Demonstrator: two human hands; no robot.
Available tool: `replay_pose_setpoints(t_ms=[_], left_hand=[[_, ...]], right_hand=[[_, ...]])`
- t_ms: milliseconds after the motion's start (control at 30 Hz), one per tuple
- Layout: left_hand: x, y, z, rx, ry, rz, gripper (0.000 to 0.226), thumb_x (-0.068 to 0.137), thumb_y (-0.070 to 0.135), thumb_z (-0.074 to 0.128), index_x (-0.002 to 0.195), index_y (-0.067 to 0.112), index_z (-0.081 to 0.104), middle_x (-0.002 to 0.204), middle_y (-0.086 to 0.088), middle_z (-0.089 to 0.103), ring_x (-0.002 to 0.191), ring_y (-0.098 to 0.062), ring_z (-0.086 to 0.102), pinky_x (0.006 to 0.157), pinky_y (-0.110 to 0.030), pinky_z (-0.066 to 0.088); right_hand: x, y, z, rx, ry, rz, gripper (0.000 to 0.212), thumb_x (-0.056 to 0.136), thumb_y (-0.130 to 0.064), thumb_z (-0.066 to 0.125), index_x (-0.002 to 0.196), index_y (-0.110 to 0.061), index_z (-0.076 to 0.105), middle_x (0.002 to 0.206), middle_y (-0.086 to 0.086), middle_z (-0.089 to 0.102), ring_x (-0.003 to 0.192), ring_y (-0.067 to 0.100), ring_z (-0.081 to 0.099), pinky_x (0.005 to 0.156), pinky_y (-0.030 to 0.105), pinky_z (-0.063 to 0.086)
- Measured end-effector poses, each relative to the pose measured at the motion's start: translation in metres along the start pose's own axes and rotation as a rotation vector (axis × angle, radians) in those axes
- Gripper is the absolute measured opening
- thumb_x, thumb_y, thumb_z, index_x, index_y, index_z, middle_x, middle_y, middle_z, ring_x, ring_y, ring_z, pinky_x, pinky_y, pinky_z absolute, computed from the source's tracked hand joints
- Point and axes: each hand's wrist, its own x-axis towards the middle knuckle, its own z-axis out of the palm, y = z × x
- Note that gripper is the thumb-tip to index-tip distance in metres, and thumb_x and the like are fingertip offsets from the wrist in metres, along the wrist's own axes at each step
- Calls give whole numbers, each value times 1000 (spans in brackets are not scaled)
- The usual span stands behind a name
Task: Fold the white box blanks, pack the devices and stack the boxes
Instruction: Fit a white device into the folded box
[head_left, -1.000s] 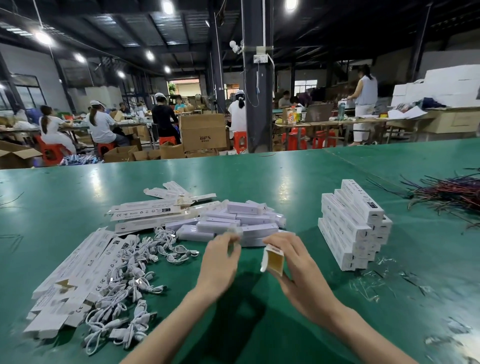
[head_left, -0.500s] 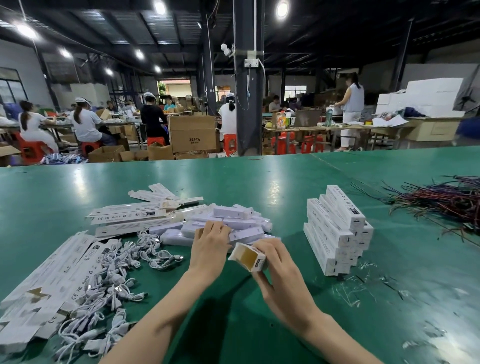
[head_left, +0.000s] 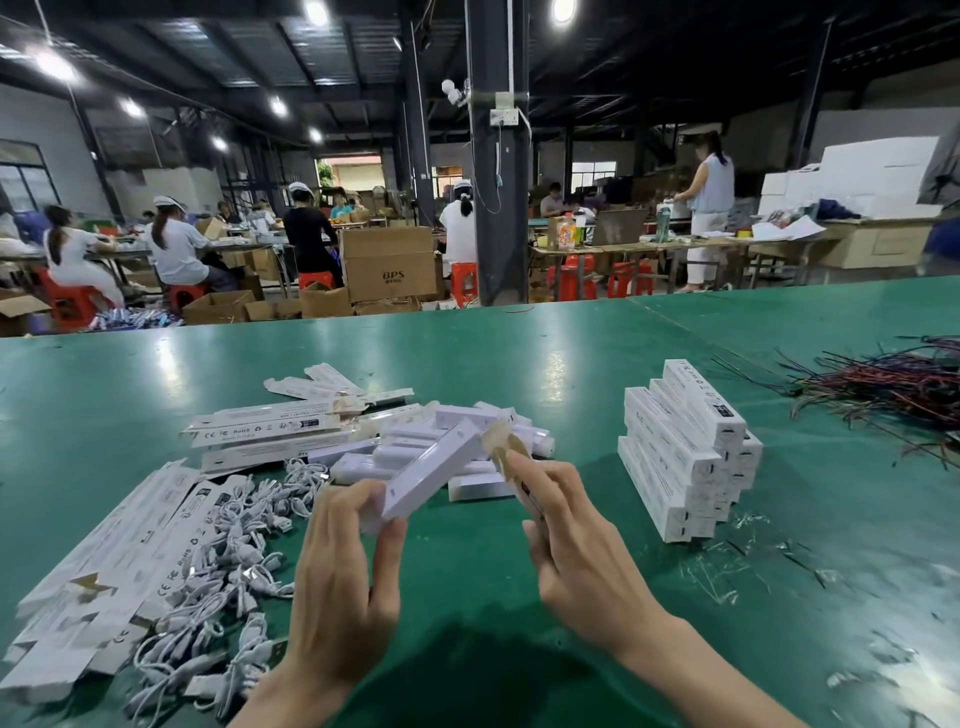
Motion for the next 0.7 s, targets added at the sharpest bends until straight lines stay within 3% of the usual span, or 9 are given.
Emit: replay_pose_setpoints(t_ms=[100, 200, 300, 400, 500, 700], left_hand=[[-3, 0, -6, -31, 73, -17, 30, 99, 42, 36, 109, 15, 47, 97, 5, 47, 83, -9, 44, 80, -11, 36], [0, 3, -11, -59, 137, -32, 33, 100, 45, 34, 109, 15, 46, 99, 9, 46, 83, -8, 44, 80, -8, 35], [-2, 5, -11, -74, 109, 25, 30, 100, 42, 37, 108, 15, 47, 98, 13, 44, 84, -4, 45, 80, -9, 36], [-6, 7, -8, -71, 64, 48, 30, 100, 40, 39, 106, 13, 50, 94, 7, 49, 82, -5, 46, 81, -9, 36], [-8, 8, -7, -73, 54, 29, 31, 100, 41, 39, 106, 13, 51, 92, 3, 53, 82, -6, 47, 80, -10, 36], [-7, 10, -9, -64, 66, 37, 30, 100, 42, 39, 105, 15, 51, 91, 5, 51, 82, -2, 46, 81, -6, 35]], right_hand=[[-2, -3, -2, -31, -30, 40, 102, 69, 19, 61, 144, -37, 21, 128, 1, 32, 71, 19, 51, 45, 28, 46], [-3, -3, -6, -75, -37, 44, 100, 71, 19, 62, 146, -36, 23, 139, 3, 25, 81, 15, 54, 41, 20, 44], [-1, -3, -10, -131, -29, 37, 90, 76, 11, 65, 147, -30, 26, 144, 0, 22, 94, 22, 61, 37, 22, 44], [0, -6, -10, -211, -61, 26, 96, 70, 7, 71, 149, -23, 25, 151, -5, 22, 100, 23, 62, 32, 24, 42], [-2, -7, -8, -258, -120, -8, 101, 67, 5, 72, 150, -23, 22, 154, -12, 21, 106, 20, 60, 33, 26, 44], [-1, -7, -9, -268, -116, -79, 90, 62, 7, 74, 140, -20, 36, 143, -11, 34, 106, 20, 60, 44, 21, 47]])
